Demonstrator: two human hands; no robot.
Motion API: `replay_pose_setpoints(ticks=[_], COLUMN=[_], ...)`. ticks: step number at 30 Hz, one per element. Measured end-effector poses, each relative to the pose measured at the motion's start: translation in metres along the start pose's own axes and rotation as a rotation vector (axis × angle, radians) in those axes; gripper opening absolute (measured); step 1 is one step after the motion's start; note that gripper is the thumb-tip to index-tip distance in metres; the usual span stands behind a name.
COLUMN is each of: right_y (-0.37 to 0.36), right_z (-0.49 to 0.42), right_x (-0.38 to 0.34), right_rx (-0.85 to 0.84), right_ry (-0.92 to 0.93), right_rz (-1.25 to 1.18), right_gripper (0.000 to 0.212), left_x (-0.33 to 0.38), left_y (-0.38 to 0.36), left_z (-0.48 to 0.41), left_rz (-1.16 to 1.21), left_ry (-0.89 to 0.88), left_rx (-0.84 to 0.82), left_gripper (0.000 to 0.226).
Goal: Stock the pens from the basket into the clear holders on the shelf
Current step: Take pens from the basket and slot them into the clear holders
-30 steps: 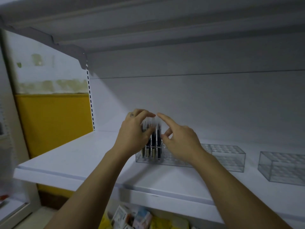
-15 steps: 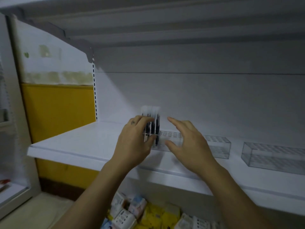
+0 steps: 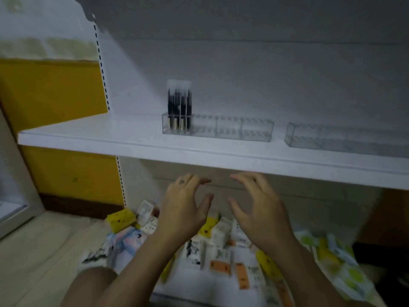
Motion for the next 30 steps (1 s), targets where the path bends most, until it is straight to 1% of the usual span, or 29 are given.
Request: replay_pose_setpoints(ticks=[3,7,9,11,16,19,22,25,27,29,30], right_y=[-0.014,-0.048,-0.069,-0.09,-0.139,-0.161,-0.176,-0.182,-0.185,-0.192,-0.196], right_z=[0.031,0.066,0.085,0.107,0.178,0.213,0.245,0.267,0.277,0.289,0.297], right_x=[0.03,0.068,0.088,0.11,0.157,0.173,0.189,0.202,0.207,0.216,0.223], right_rx=[-0.054,-0.247,-0.346,-0.457,-0.696,-0.799,-0.919,-0.955,-0.962,-1.033,-1.073], right_ry=[-0.094,-0.231,-0.287,-0.354,-0.558,-0.628,-0.679,-0.67,-0.677,-0.725,-0.754], right_rz=[0.041,0.095,0.133,0.177,0.164,0.141,0.178,0.195,0.177,0.186,0.187], right_gripper=[0.043,0.054,0.056,0.057,0.068,0.065,0.064,0.056,0.054,0.05,0.043], left_x=[-0.005,-0.012,-0.019,-0.026,-0.045,-0.053,-0.055,-0.052,-0.056,-0.063,-0.067], left_y=[-0.036,-0.075,-0.098,-0.122,-0.178,-0.2,-0.217,-0.232,-0.241,-0.25,-0.255], left_z=[0.033,0.067,0.087,0.108,0.168,0.212,0.248,0.27,0.282,0.296,0.303], left_rz=[-0.01,-0.049,-0.069,-0.083,-0.066,-0.044,-0.003,-0.002,0.003,0.007,0.007], left_ry=[0.055,0.071,0.109,0.147,0.242,0.325,0.411,0.428,0.457,0.49,0.51], left_rx=[-0.179,-0.337,-0.427,-0.515,-0.725,-0.817,-0.916,-1.049,-1.124,-1.184,-1.215], left_gripper=[0.04,0.048,0.05,0.058,0.065,0.065,0.061,0.056,0.058,0.06,0.06])
Point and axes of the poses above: each hand's wrist, its own z-axis away from the middle knuckle, its own y-axis out of the back of the hand, x = y × z, the point moved 5 cm from there along -z, towards the middle knuckle, and after that the axes turned 5 degrees about -y, right-handed, at the moved point
